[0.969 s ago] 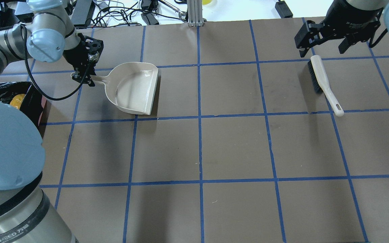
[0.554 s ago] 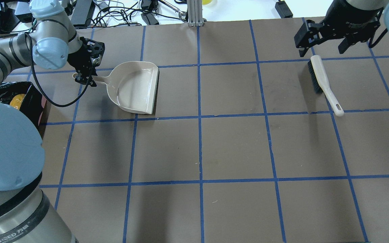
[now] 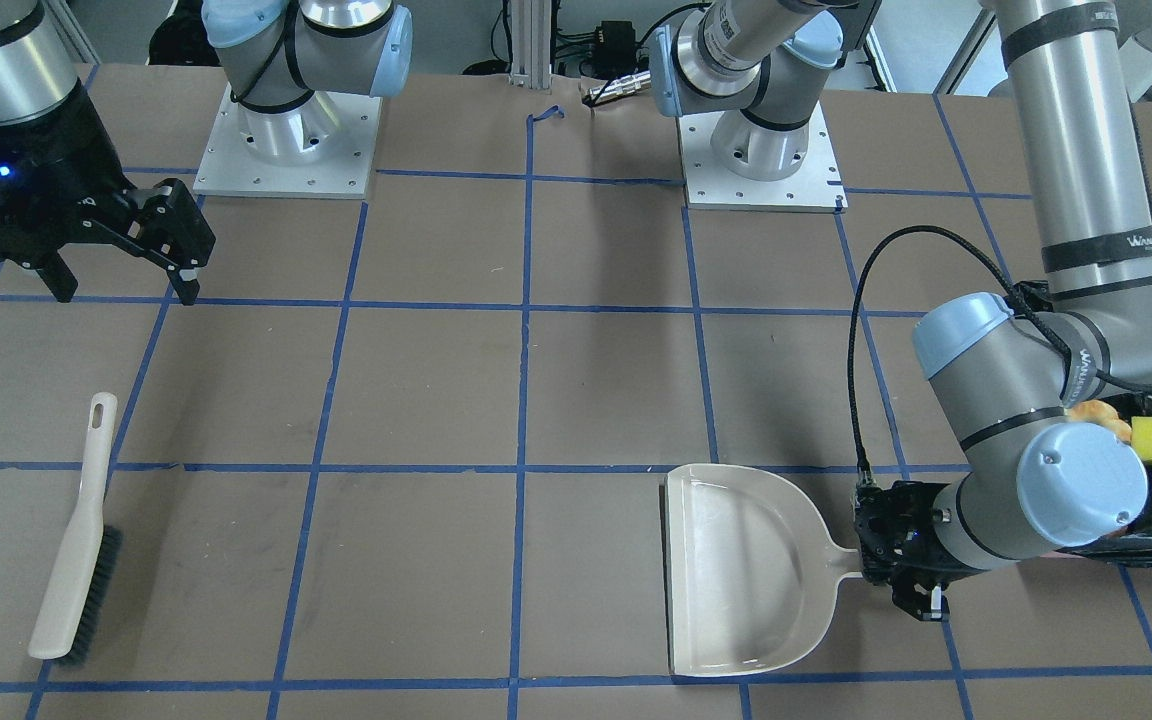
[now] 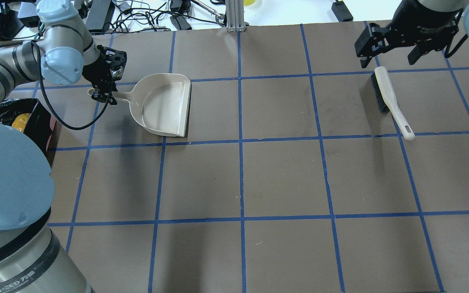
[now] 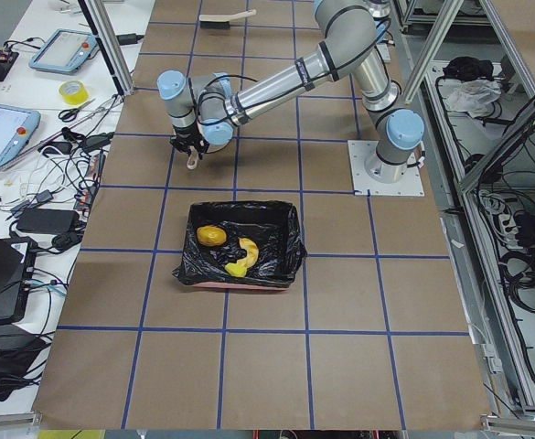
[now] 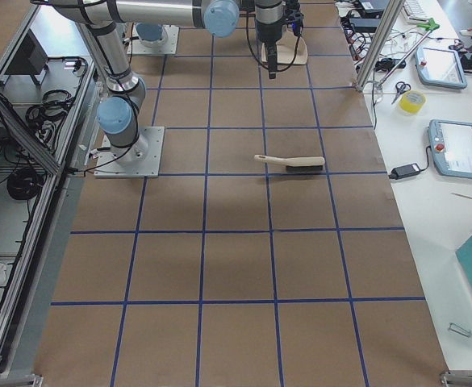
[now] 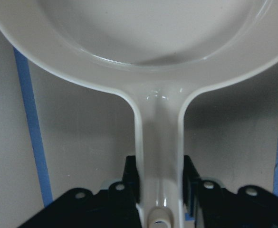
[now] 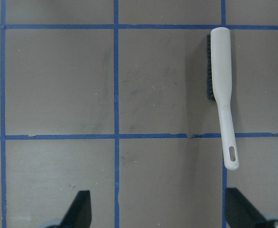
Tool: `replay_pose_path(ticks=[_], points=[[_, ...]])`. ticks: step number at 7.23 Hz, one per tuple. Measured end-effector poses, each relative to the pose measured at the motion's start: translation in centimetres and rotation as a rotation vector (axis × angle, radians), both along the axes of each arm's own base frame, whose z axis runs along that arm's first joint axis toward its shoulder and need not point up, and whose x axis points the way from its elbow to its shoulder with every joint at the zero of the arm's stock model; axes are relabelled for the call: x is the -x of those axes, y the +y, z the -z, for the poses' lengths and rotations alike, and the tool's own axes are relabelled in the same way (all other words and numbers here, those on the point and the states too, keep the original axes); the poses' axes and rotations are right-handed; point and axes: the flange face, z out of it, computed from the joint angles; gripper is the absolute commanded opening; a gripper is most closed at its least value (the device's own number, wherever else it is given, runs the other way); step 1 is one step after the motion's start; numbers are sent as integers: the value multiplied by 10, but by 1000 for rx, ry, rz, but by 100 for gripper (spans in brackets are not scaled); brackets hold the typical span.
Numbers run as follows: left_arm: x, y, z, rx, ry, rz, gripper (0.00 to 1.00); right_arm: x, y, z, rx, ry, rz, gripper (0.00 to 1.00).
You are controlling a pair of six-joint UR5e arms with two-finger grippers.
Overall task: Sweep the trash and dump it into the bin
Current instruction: 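Lower the dustpan onto the table with the left gripper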
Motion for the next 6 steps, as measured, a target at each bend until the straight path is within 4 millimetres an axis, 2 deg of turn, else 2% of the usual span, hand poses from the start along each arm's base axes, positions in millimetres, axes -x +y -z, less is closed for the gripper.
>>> replay_pose_path(ticks=[1, 2, 3, 4, 6], points=[[0, 0, 1, -1, -2, -25, 0, 0, 0, 0, -1, -5, 1, 100], [0, 1, 2, -3, -4, -49, 36, 0, -1, 1, 0, -5, 1, 100], [0, 1, 3, -4, -5, -59, 60, -1, -1, 2, -1, -7, 1, 100], [1, 1, 3, -5, -4, -61, 74, -1, -1, 2, 1, -10, 1, 100], [2, 1, 1, -2, -2, -64, 77, -1, -2, 3, 0, -11, 0, 100]])
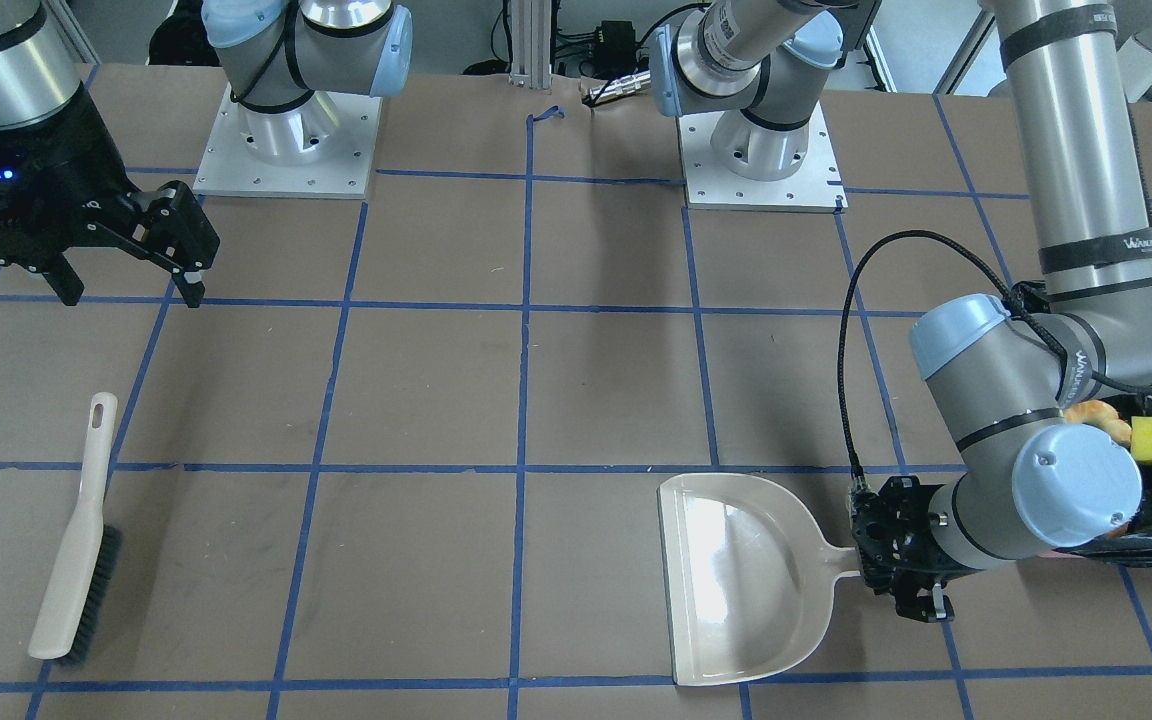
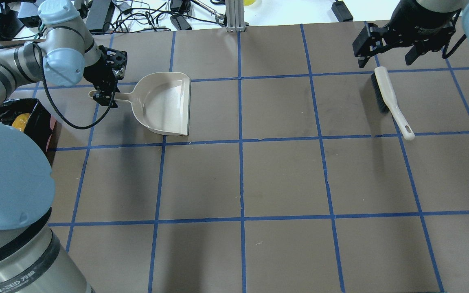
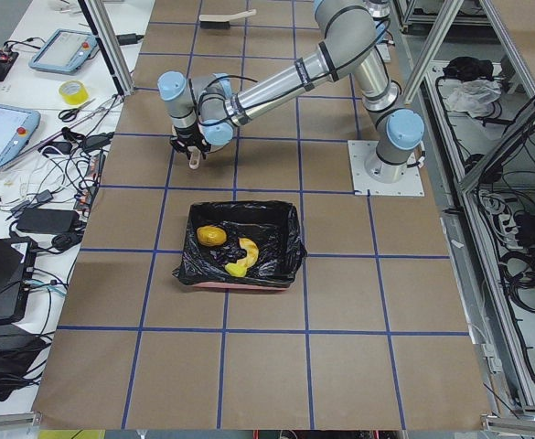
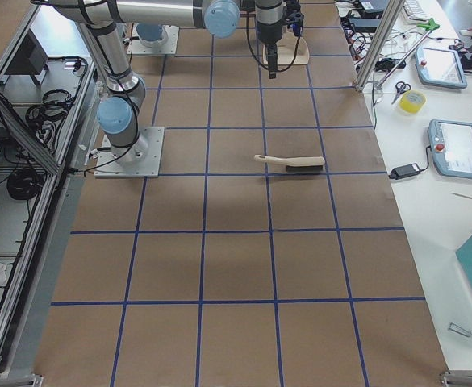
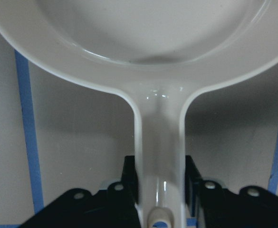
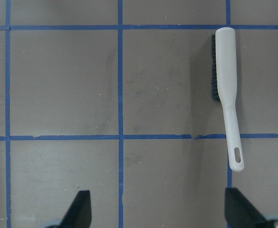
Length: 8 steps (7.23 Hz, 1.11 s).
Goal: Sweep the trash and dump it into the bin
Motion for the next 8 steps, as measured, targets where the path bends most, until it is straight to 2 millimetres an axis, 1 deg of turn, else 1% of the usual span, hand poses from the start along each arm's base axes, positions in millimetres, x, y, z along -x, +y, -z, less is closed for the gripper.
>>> replay_pose_path(ticks=[1, 2, 3, 5, 8], points=[[5, 1, -7, 9, -1, 4, 77, 0, -1, 1, -3, -1, 0, 100], [15, 3, -21, 24, -4, 2, 77, 0, -1, 2, -4, -1, 1, 100], [27, 7, -40, 42, -4, -30, 77, 0, -1, 2, -6, -1, 1, 100], [43, 26, -85, 42, 13, -159, 77, 0, -4, 7, -9, -1, 1, 100], [53, 69, -162, 35, 13, -370, 79, 1, -7, 12, -18, -1, 1, 100]])
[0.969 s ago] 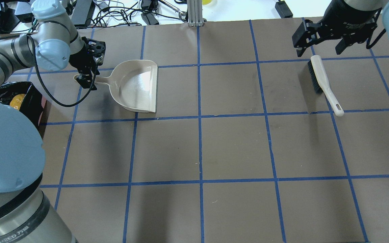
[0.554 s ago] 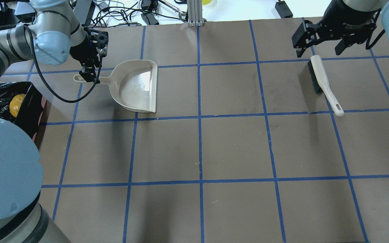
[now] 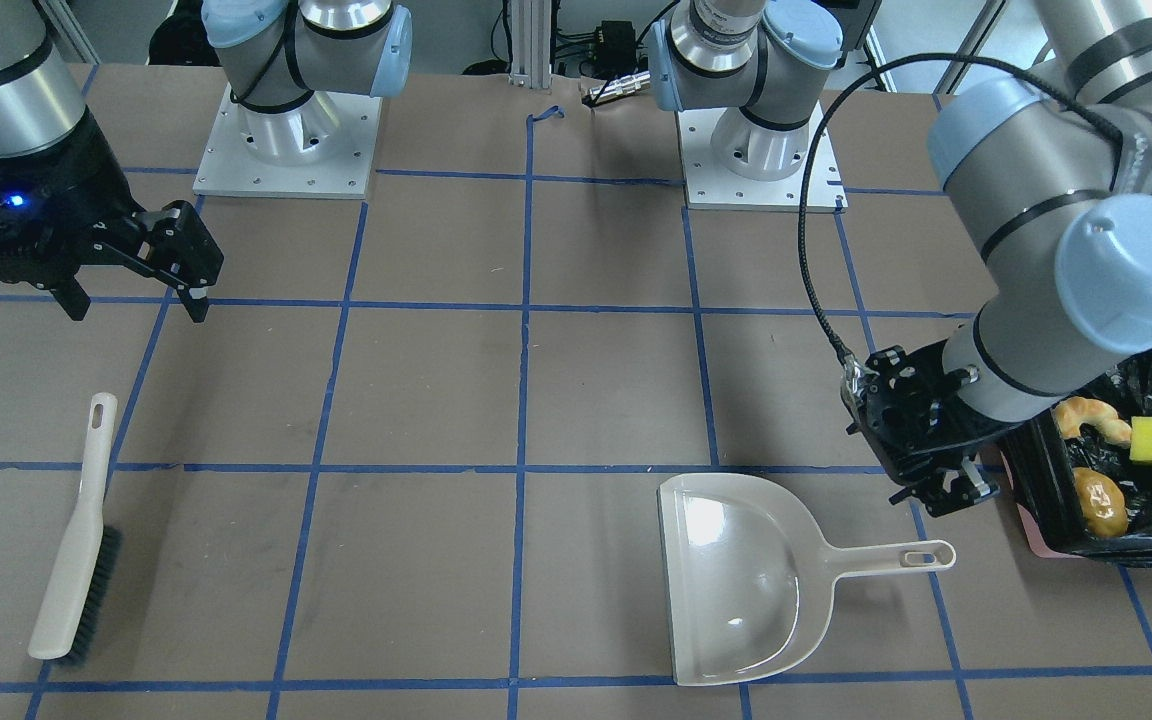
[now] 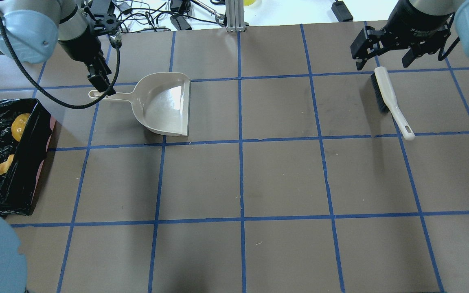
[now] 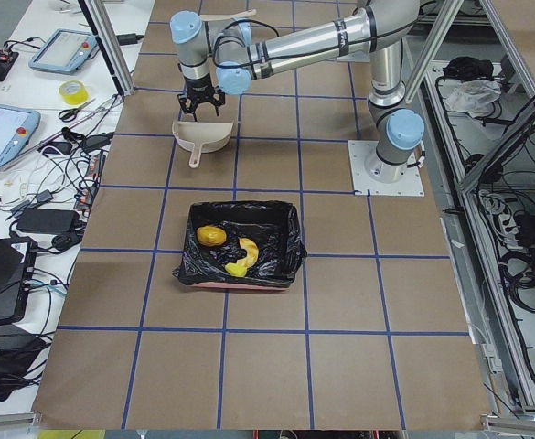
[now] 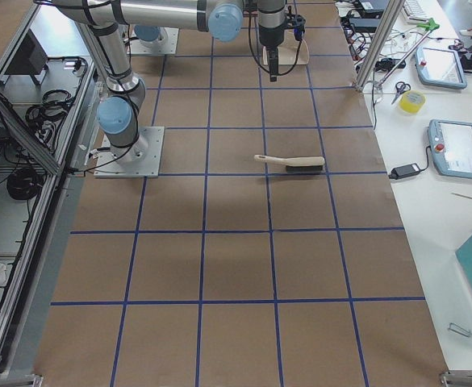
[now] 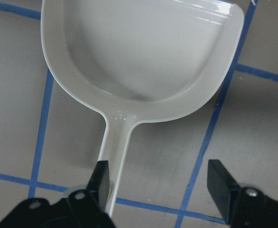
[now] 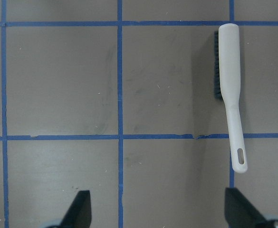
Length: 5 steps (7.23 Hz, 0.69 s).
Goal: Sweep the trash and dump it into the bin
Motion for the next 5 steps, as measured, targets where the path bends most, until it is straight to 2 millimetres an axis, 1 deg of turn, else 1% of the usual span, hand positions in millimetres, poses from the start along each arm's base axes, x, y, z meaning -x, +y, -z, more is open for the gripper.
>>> replay_pose_path(ticks=[1, 3, 4, 5], points=[[3, 17, -24, -8, -2, -74, 81, 0, 0, 0, -1, 1, 0, 100], [6, 53, -65, -26, -15, -203, 81, 0, 2, -5, 10, 4, 1, 100], [8, 66, -78, -32, -21, -286, 81, 0, 4, -10, 21, 3, 0, 100], [9, 75, -85, -36, -23, -401, 81, -1, 8, -17, 31, 3, 0, 100]])
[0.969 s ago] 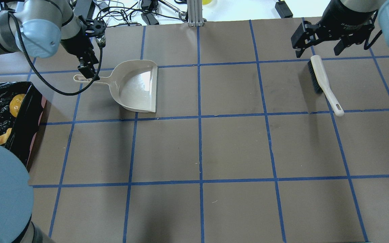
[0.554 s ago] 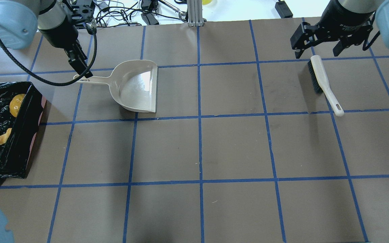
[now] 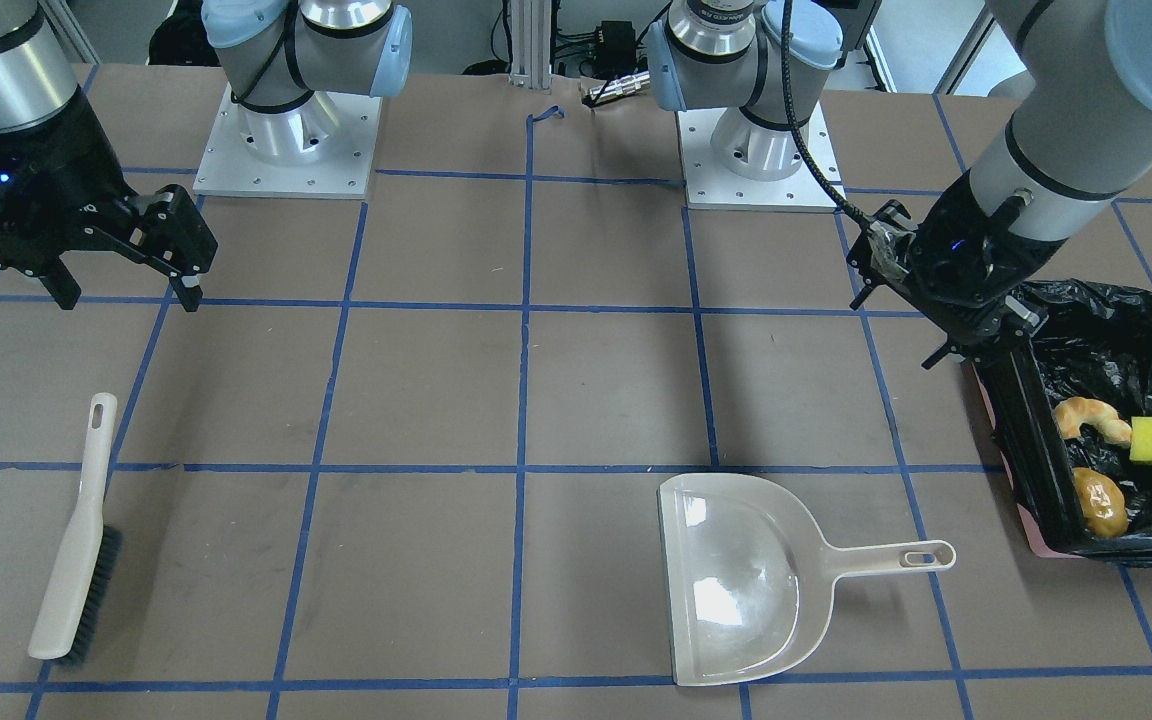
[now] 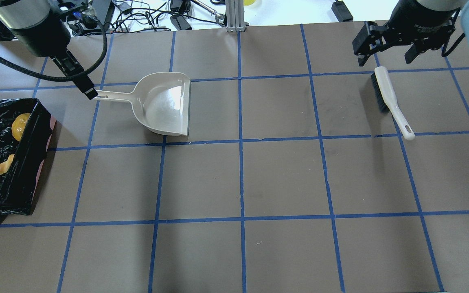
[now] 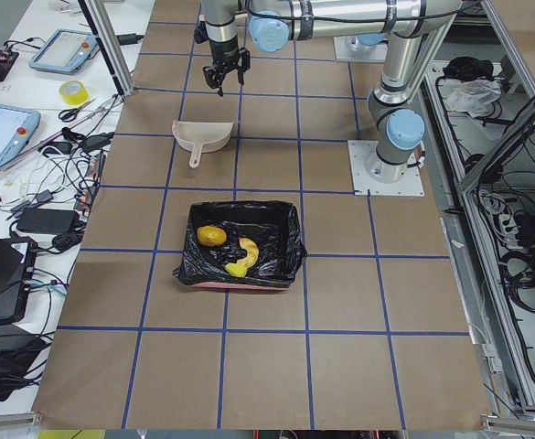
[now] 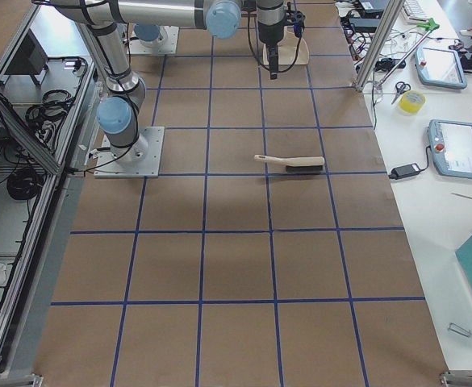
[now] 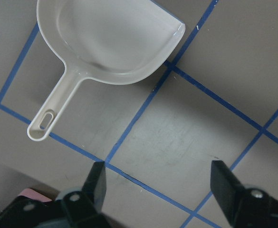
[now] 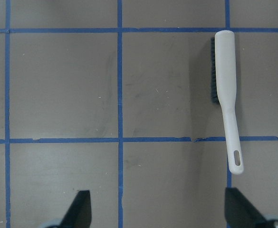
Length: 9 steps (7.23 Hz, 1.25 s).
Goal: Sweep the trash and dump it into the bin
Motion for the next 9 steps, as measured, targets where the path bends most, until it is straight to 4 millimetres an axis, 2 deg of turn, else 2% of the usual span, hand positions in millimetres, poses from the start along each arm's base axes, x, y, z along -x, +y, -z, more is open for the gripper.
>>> replay_pose_path(ticks=[2, 3, 5, 7, 9], points=[[5, 10, -6, 6, -6, -245, 81, 0, 7, -8, 14, 9, -1, 100], [8, 11, -8, 9, -12, -386, 93, 0, 7, -8, 16, 11, -1, 100], [15, 13, -11, 15, -25, -617, 100, 0, 7, -8, 18, 5, 0, 100], [41, 18, -12, 22, -36, -746, 100, 0, 7, -8, 17, 6, 0, 100], [63, 19, -12, 40, -33, -758, 100, 2, 7, -8, 17, 18, 5, 100]])
